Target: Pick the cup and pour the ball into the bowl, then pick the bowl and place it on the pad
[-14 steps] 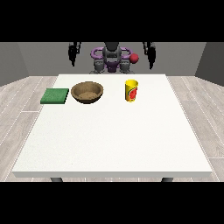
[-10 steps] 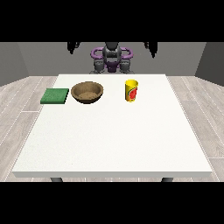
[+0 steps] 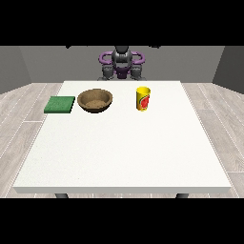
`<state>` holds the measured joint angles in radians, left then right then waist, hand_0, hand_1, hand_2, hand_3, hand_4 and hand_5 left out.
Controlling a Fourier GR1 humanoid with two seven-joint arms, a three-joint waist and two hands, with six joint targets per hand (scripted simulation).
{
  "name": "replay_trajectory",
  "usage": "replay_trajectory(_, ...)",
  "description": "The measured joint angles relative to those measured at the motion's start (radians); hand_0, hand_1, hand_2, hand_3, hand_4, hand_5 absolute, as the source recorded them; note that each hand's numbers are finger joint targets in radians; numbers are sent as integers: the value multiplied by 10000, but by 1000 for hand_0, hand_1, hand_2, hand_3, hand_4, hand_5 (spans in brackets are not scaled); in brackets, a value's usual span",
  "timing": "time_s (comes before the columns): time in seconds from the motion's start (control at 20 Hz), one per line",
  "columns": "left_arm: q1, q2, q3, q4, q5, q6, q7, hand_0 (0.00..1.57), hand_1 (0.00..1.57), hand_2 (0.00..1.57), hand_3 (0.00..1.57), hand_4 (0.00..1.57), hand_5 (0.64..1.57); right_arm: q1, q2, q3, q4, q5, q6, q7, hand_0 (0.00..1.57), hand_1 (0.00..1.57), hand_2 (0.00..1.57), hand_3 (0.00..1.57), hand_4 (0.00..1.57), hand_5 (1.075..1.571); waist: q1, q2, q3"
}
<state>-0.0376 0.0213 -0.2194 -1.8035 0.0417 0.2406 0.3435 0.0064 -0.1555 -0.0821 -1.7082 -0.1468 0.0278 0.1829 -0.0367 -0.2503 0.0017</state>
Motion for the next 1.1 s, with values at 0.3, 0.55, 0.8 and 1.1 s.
replay_trajectory(0.3,-202,-156,-172,-648,-257,296,-171,0,0,0,0,0,1523,80,92,-378,-427,-302,128,-333,0,0,0,0,419,1562,90,1099,-12)
replay_trajectory(0.55,-901,24,499,41,-264,-16,-1472,0,0,0,0,0,1505,-459,-53,-704,-133,-455,394,-1005,0,0,0,0,301,1569,-27,2341,-14)
replay_trajectory(0.8,-1964,261,1337,1278,-269,-253,-2792,0,0,0,0,0,1480,-1154,-105,-751,61,-321,458,-1574,0,0,0,0,216,1570,-240,3468,-16)
replay_trajectory(1.1,-2794,557,2195,2920,-171,-589,-4311,0,0,0,0,0,1467,-1694,-291,-1053,839,-315,704,-2417,0,0,0,0,168,1571,-323,4240,-19)
